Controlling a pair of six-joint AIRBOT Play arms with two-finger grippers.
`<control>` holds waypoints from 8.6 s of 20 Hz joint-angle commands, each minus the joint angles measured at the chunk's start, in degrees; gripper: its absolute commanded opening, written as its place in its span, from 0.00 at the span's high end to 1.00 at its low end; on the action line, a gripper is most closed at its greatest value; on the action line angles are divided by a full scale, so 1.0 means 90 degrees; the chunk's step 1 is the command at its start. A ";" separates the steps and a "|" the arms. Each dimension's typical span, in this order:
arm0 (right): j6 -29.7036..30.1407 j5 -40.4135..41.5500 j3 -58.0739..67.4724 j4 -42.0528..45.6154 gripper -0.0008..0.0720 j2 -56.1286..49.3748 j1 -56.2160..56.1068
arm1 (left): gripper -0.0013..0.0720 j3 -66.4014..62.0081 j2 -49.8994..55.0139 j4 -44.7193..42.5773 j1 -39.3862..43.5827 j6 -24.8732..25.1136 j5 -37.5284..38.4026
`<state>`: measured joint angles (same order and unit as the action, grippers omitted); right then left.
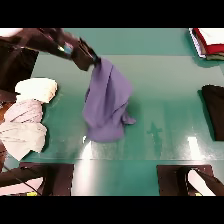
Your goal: Fold the shirts.
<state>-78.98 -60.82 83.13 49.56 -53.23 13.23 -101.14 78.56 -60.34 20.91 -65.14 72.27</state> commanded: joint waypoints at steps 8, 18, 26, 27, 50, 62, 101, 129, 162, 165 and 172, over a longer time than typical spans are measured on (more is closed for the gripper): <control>0.0000 -0.0627 0.0000 -0.0010 0.96 -0.0238 0.0245 | 0.01 0.1506 0.0007 -0.1214 -0.1333 -0.2370 0.1183; 0.0000 -0.0981 -0.0002 -0.0058 0.96 -0.0697 0.0233 | 0.01 0.6278 -0.1056 0.1258 -0.0151 -0.2385 -0.2557; 0.0117 -0.1307 -0.0002 -0.0051 0.96 -0.0697 0.0233 | 0.01 0.6246 -0.1052 0.1447 0.0097 -0.2722 -0.4529; 0.0117 -0.1319 -0.0002 -0.0051 0.96 -0.0695 0.0233 | 0.01 0.6135 -0.1059 0.1474 0.0097 -0.2720 -0.4328; 0.0117 -0.1600 -0.2895 -0.0073 0.37 -0.0988 -0.1778 | 0.95 0.1880 -0.1848 0.1105 -0.1494 -0.1882 -0.1987; 0.0663 -0.0323 -0.2385 -0.0109 0.37 -0.4121 -0.4636 | 0.95 0.1889 -0.1838 0.0646 -0.1494 -0.1882 -0.1071; 0.0007 -0.2929 -0.0886 0.1030 0.97 0.0406 0.0306 | 0.95 0.2375 -0.0238 -0.1392 -0.1496 -0.2939 -0.1700; -0.0058 -0.0566 -0.3959 0.0899 0.97 0.1600 0.0056 | 0.30 0.5047 -0.1171 0.0350 -0.1486 -0.3036 -0.1321; 0.0044 -0.0695 -0.1775 0.1180 0.97 -0.0384 -0.1974 | 0.30 0.6574 -0.0867 0.1547 0.0294 -0.2769 -0.2620; 0.0044 -0.0903 -0.1775 0.1185 0.97 -0.0384 -0.1972 | 0.31 0.6577 -0.1144 0.1545 -0.0321 -0.2489 -0.2072; 0.0044 -0.0736 -0.1775 0.1183 0.97 -0.0386 -0.1972 | 0.31 0.6776 -0.1212 0.1513 0.0304 -0.2433 -0.1860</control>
<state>-78.56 -67.46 67.09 60.20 -56.75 -4.49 -40.95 67.92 -46.65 21.80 -87.53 53.89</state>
